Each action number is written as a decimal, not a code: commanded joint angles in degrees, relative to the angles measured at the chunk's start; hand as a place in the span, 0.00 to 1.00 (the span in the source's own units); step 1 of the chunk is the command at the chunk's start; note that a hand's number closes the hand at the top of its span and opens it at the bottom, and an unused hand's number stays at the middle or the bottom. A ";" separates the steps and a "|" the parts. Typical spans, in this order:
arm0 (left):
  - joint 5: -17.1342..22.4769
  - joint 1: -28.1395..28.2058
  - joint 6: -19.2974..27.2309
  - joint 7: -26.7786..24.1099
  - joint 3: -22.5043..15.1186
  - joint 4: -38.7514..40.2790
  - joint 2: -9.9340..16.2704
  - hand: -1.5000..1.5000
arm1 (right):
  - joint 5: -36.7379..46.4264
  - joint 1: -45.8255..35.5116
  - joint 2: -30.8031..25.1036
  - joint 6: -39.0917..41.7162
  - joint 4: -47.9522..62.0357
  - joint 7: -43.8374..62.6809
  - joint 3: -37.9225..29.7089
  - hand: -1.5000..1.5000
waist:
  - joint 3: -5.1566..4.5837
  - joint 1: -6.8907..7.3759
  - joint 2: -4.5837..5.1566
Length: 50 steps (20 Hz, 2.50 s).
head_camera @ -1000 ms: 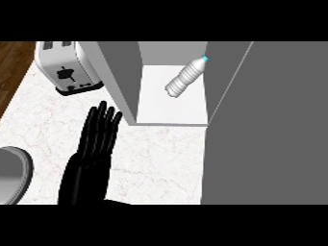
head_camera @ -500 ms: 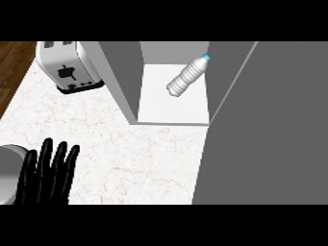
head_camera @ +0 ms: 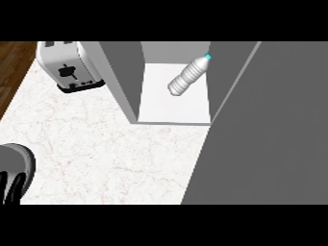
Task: Pick up the bottled water, place it into the cabinet and close the cabinet
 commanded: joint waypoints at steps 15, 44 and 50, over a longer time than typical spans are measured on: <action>13.96 14.33 -18.41 -7.56 15.78 0.91 5.68 0.00 | -3.96 -16.32 13.12 -8.81 4.65 14.66 12.31 1.00 | -0.50 2.22 -0.34; 31.04 28.77 -37.83 -8.01 37.39 0.72 4.79 0.00 | -33.95 -75.54 10.87 -9.51 53.94 18.47 -25.28 1.00 | -0.25 0.68 -0.31; 33.08 26.59 -42.05 -6.72 39.67 6.36 5.69 0.00 | -33.45 -82.20 11.91 -7.11 61.99 17.47 -25.90 1.00 | -0.31 0.92 -0.18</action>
